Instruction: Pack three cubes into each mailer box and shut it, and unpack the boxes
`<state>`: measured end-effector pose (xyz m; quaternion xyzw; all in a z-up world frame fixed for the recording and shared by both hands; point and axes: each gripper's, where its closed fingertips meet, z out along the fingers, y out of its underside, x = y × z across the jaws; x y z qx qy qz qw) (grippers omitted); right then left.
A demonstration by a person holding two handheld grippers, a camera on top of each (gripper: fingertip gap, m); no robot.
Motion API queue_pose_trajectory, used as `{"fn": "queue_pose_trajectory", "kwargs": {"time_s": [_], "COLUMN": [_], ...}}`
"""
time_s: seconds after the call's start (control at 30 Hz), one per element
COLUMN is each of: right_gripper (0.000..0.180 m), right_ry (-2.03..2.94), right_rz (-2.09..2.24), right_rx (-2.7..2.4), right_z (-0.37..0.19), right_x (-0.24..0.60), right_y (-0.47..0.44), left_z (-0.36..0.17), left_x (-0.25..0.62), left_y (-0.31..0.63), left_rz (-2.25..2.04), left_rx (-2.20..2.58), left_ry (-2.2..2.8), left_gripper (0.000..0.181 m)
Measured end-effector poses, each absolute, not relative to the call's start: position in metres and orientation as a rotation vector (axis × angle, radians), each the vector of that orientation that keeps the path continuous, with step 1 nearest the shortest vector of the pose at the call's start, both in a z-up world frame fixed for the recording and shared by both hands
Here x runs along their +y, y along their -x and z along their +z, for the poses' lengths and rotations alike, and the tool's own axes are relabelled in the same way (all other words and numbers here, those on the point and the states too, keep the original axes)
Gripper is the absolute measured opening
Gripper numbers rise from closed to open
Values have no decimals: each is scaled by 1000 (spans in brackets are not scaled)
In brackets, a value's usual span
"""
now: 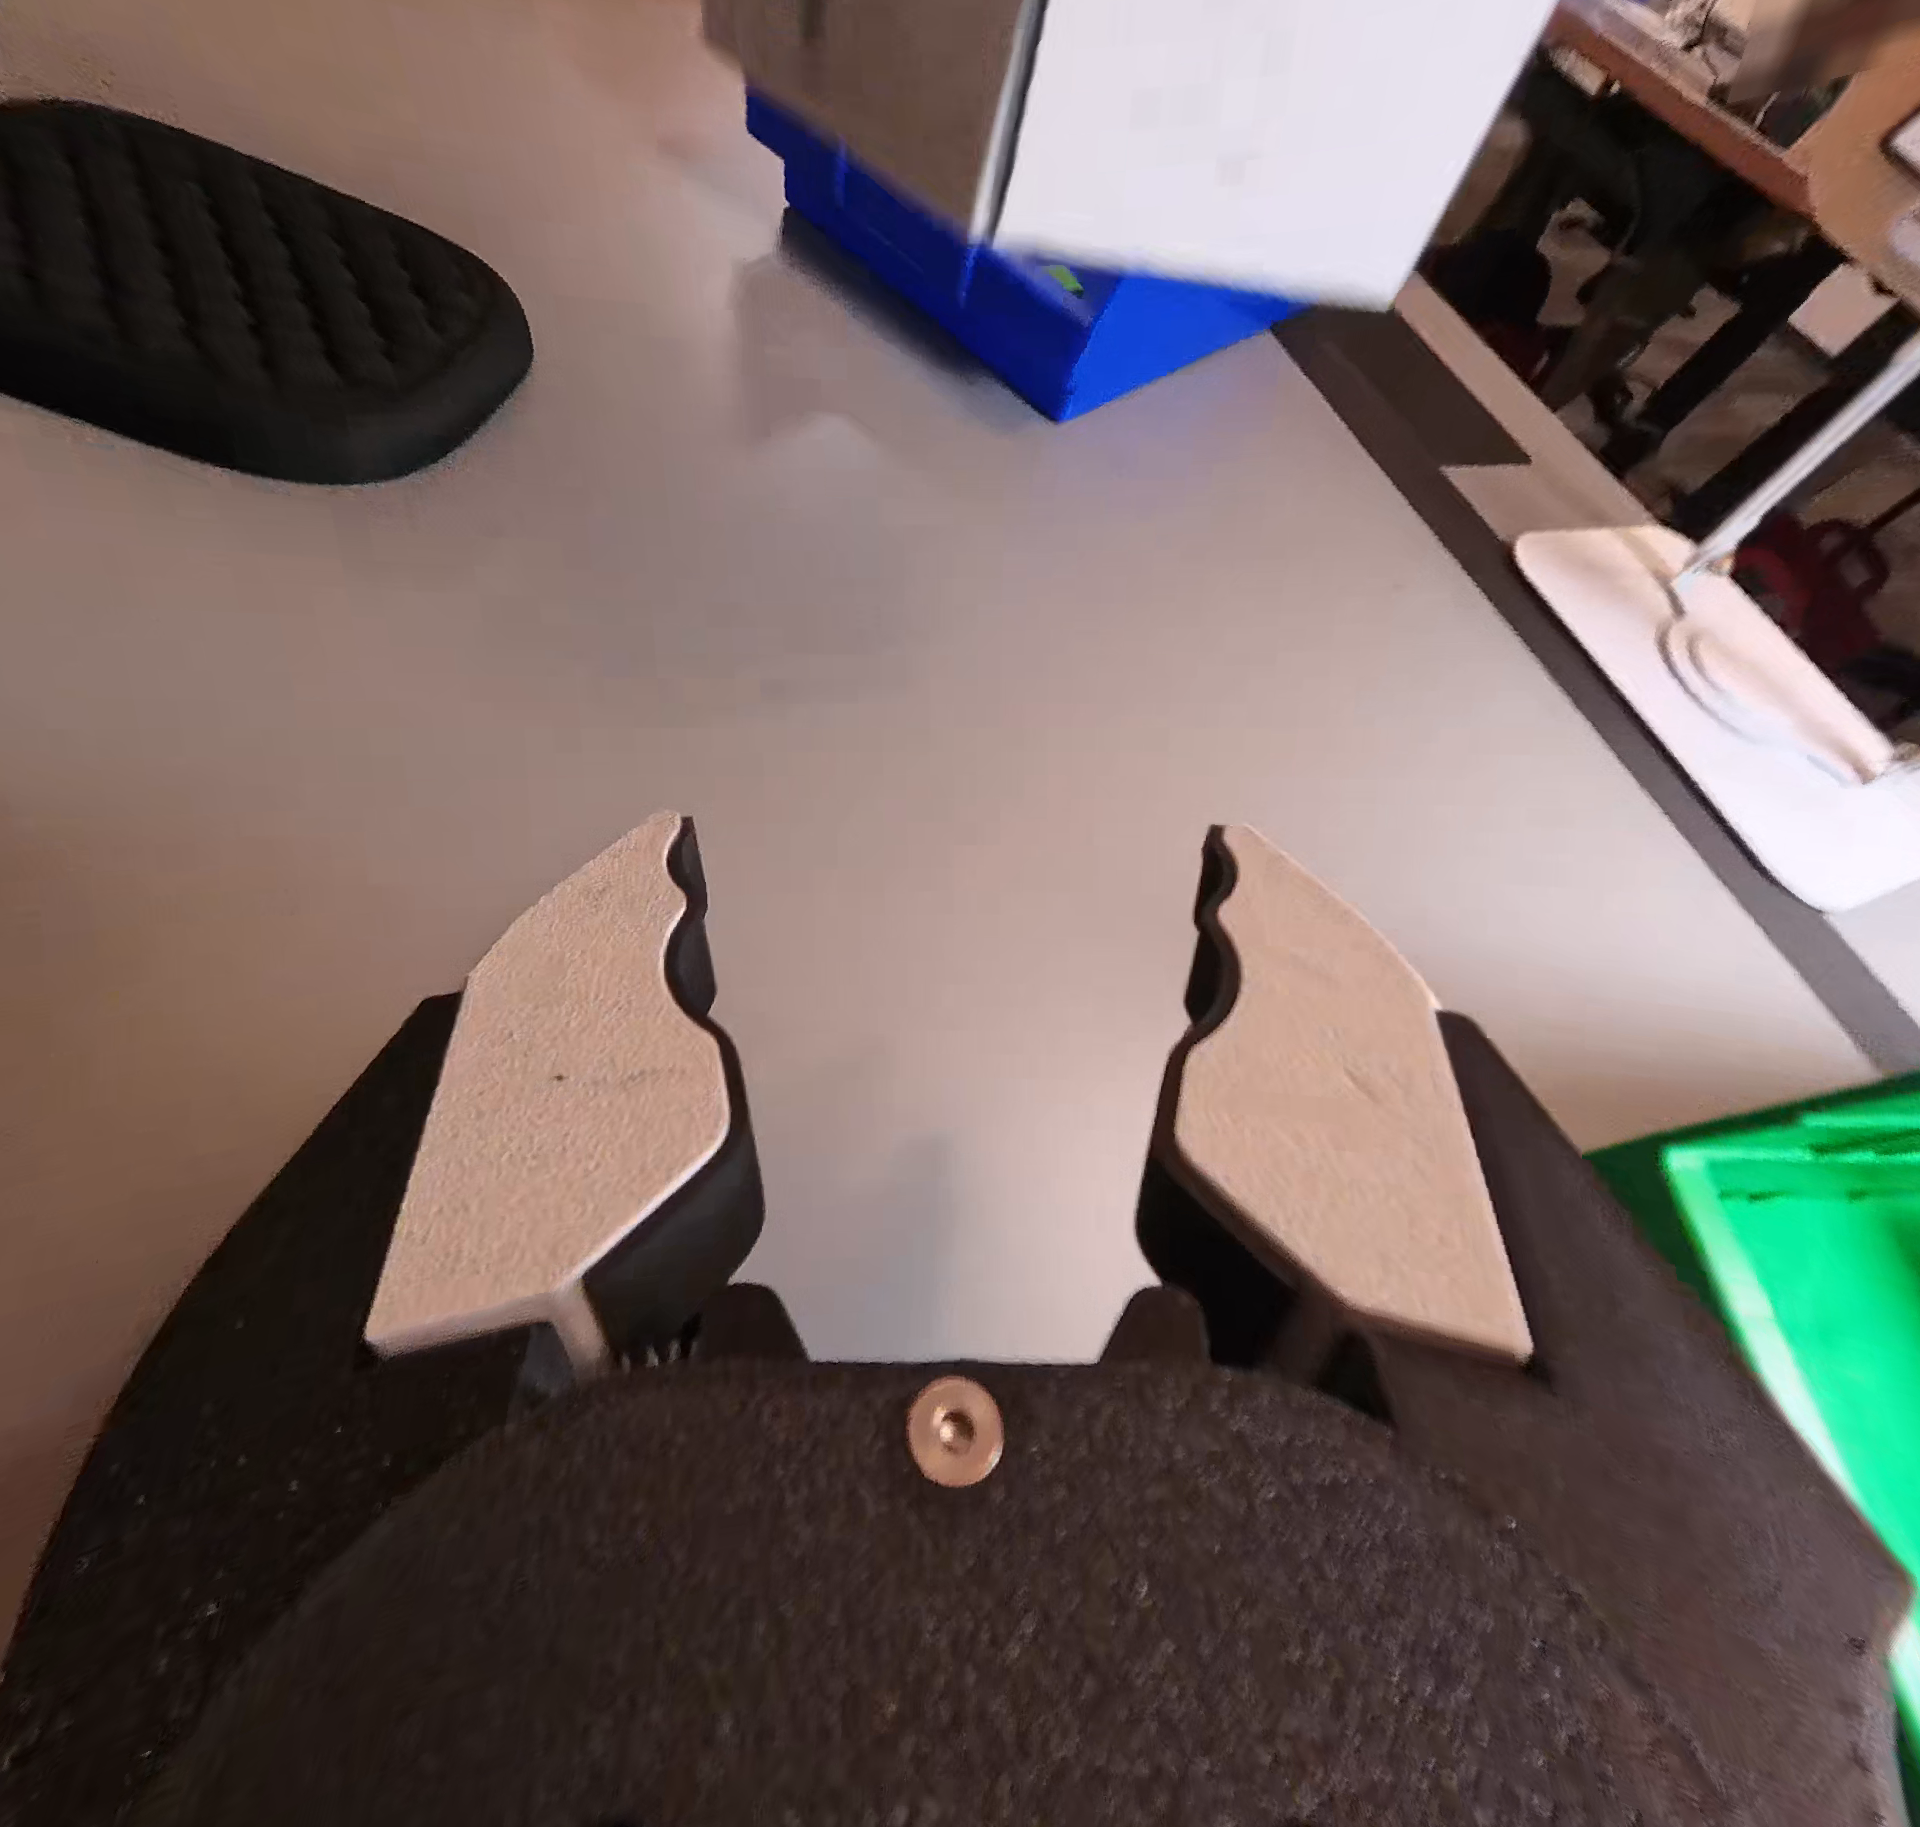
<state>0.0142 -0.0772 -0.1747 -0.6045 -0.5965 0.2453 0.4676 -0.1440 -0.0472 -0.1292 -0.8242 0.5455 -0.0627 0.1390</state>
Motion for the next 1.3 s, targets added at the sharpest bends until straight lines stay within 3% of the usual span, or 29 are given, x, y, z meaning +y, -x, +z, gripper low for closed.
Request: {"fn": "queue_pose_trajectory", "kwargs": {"time_s": [0.23,0.4,0.5,0.57,0.8,0.93,1.03,1.13,1.3], "right_gripper": [103,99,75,74,74,74,74,73,80], "right_ry": [1195,977,946,1030,1414,1530,1587,1628,1521], "right_rz": [306,175,181,275,794,972,1063,937,557], "right_rx": [-1562,-1656,-1685,-1681,-1553,-1513,-1504,-1455,-1411], "right_z": [-176,-180,-184,-186,-190,-194,-197,-195,-159], "right_x": [-89,-109,-113,-109,-93,-89,-93,-79,-62], "right_y": [-4,0,-2,-5,-28,-31,-26,-29,-35], "left_z": [-189,-207,-203,-192,-149,-171,-194,-197,-196], "left_x": [-108,-126,-118,-111,-126,-117,-109,-102,-98], "left_y": [60,36,30,25,34,36,31,32,36], "left_rz": [-666,-890,-923,-962,-992,-825,-758,-791,-807], "left_rx": [1677,1714,1684,1621,1383,1286,1267,1217,1156], "left_ry": [2460,2485,2380,2237,1777,1733,1772,1784,1817], "left_gripper": [127,126,121,110,108,106,93,78,76]}}
